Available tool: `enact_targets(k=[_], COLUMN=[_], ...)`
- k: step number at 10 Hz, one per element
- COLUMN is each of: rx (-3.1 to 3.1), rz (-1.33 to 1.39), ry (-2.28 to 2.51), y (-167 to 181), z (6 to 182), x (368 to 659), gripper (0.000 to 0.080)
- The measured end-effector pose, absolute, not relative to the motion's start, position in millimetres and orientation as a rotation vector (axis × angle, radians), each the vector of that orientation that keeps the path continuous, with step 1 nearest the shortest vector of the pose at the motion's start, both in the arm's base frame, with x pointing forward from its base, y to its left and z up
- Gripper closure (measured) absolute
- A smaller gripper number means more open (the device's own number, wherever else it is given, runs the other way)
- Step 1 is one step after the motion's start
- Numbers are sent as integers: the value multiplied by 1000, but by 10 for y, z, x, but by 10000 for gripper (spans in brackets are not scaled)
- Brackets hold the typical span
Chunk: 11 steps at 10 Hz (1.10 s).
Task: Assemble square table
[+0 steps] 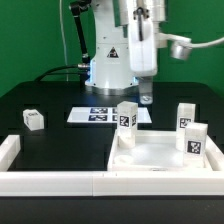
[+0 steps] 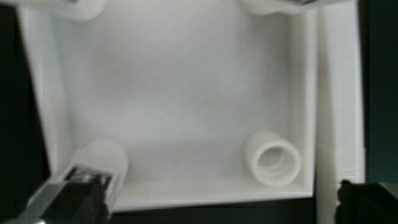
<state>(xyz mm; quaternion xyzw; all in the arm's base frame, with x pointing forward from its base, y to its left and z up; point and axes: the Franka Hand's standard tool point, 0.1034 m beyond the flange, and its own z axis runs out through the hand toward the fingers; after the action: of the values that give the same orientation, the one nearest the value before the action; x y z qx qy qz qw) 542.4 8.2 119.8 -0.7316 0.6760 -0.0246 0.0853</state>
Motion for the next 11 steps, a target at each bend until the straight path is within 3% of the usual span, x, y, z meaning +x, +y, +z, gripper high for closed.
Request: enact_targets(k=[2,7,11], rx=[-2325,-2633,-2937], rz=[-114,-162,-212], ry=[1864,1429,843], y=[-176,-200,-929], z=[1214,1193,888], x=[5347,5327,4686], gripper=[151,151,151])
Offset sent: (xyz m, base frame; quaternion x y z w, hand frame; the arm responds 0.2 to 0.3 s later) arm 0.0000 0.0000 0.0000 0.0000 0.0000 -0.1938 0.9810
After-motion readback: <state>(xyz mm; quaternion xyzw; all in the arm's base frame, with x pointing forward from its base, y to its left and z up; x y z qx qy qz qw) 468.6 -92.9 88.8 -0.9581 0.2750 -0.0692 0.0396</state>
